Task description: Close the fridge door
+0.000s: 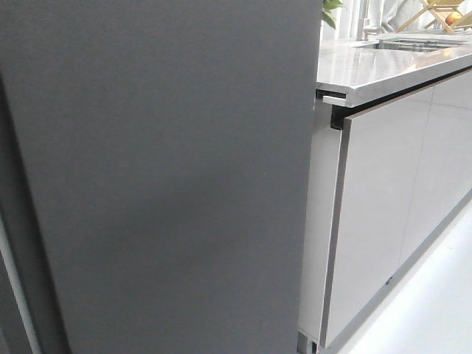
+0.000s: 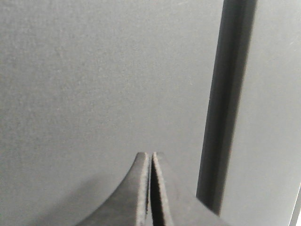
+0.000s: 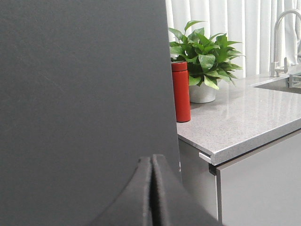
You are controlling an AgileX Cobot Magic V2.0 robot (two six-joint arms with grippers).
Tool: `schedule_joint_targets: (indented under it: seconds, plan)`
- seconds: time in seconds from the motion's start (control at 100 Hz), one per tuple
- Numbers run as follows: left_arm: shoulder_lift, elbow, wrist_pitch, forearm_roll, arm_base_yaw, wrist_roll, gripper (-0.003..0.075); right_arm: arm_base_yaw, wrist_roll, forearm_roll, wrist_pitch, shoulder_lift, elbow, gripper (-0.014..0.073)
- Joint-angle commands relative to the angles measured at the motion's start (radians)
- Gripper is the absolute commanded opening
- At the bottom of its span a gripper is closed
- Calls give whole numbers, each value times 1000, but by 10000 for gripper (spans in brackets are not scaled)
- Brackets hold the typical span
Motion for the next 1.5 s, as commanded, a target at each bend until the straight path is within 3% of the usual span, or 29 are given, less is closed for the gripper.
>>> schedule_joint_targets:
  seconds: [0.0, 0.27, 0.66, 0.98, 1.49]
  plan:
    - [19, 28, -77, -2, -8, -4, -21, -12, 2, -12, -69, -3, -24, -76]
    - [19, 28, -77, -2, -8, -4, -21, -157, 2, -12, 15, -99, 11, -76]
    - [19, 28, -77, -2, -8, -4, -21, -310, 2, -12, -144, -301, 359, -76]
    - [19, 28, -77, -2, -8, -4, -21, -331, 2, -12, -150, -402, 498, -76]
    - [19, 28, -77, -2, -8, -4, -21, -331, 2, -12, -74, -438, 498, -76]
